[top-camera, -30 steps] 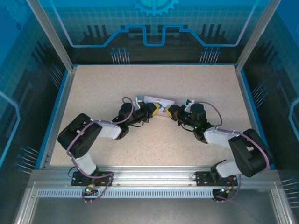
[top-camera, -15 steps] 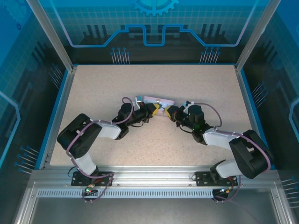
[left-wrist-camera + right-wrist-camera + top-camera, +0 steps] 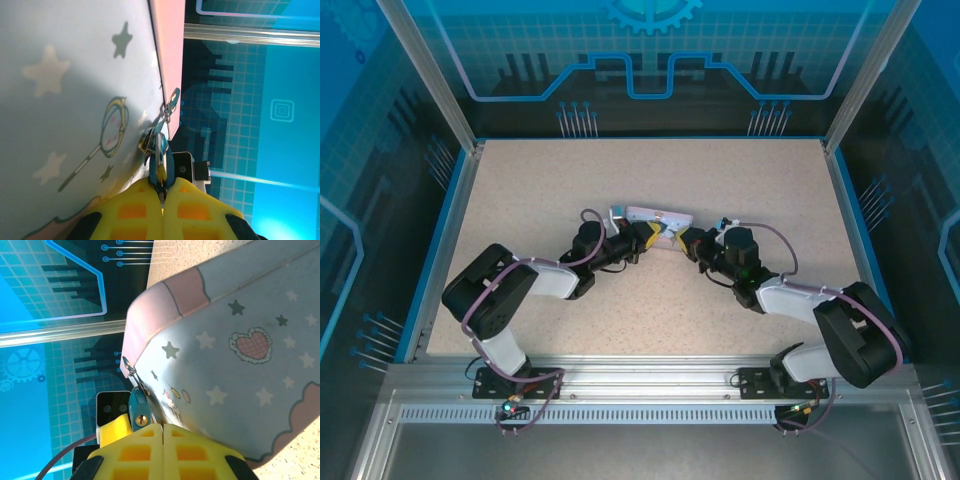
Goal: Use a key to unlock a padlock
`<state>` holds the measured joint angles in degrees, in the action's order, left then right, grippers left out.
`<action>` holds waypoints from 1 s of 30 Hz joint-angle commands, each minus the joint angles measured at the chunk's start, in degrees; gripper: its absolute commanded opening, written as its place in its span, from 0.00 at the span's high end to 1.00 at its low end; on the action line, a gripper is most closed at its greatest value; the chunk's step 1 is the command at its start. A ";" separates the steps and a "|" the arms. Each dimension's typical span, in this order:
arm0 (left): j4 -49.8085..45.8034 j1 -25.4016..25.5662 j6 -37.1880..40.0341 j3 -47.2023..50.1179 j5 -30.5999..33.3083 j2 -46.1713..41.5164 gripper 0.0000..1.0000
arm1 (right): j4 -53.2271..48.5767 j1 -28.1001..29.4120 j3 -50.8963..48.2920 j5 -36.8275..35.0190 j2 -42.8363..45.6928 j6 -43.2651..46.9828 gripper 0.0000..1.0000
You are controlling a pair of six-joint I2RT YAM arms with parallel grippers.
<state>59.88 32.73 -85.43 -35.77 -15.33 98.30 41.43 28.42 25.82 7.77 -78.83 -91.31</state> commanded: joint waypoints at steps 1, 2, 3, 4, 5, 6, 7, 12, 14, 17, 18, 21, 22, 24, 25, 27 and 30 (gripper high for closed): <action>4.94 -0.48 -0.88 0.52 -0.89 -1.20 1.00 | 0.66 1.28 1.42 -1.26 -0.90 -0.09 1.00; 4.90 -0.53 -0.82 0.52 -0.89 -1.18 1.00 | 0.67 1.45 1.52 -1.27 -1.02 -0.10 1.00; 4.89 -0.54 -0.80 0.61 -0.84 -1.19 1.00 | 0.58 1.54 1.68 -1.35 -1.00 -0.09 1.00; 4.90 -0.50 -0.80 0.68 -0.84 -1.26 1.00 | 0.58 1.70 1.64 -1.43 -1.07 -0.05 1.00; 4.90 -0.50 -0.79 0.61 -0.85 -1.23 1.00 | 0.65 1.78 1.75 -1.52 -1.07 -0.04 1.00; 4.91 -0.55 -0.74 0.61 -0.80 -1.23 1.00 | 0.67 1.81 1.89 -1.57 -1.10 -0.10 1.00; 4.81 -0.48 -0.63 0.77 -0.76 -1.19 1.00 | 0.67 1.89 1.85 -1.66 -0.99 -0.05 1.00; 4.74 -0.57 -0.55 1.04 -0.61 -1.28 1.00 | -0.03 1.90 1.51 -2.47 0.17 0.19 1.00; 4.74 -0.66 -0.53 1.14 -0.58 -1.36 1.00 | -0.36 1.94 1.25 -2.91 0.89 0.34 1.00; 4.63 -0.65 -0.51 1.23 -0.49 -1.53 1.00 | -0.95 1.90 0.73 -3.46 1.92 0.52 1.00; 4.55 -0.72 -0.36 1.23 -0.57 -1.60 1.00 | -1.04 1.90 0.72 -3.55 2.22 0.52 1.00; 4.56 -0.74 -0.44 1.23 -0.60 -1.69 1.00 | -1.17 1.90 0.60 -3.74 2.94 0.56 1.00; 4.46 -0.75 -0.41 1.23 -0.59 -1.74 1.00 | -1.25 1.94 0.57 -3.68 3.14 0.56 1.00; 4.39 -0.74 -0.27 1.23 -0.72 -1.80 1.00 | -1.61 2.00 0.65 -3.85 3.59 0.65 1.00; 4.46 -0.77 -0.24 1.23 -0.70 -1.80 1.00 | -1.69 2.02 0.71 -3.90 3.73 0.66 1.00; 4.34 -0.83 -0.32 1.27 -0.66 -1.93 1.00 | -1.79 2.25 0.74 -4.02 3.85 0.61 1.00; 4.40 -0.83 -0.19 1.39 -0.71 -1.97 1.00 | -1.96 2.47 0.85 -4.14 3.93 0.75 1.00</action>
<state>61.60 32.36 -85.58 -35.40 -15.33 97.97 39.94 29.76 26.02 5.06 -76.07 -91.29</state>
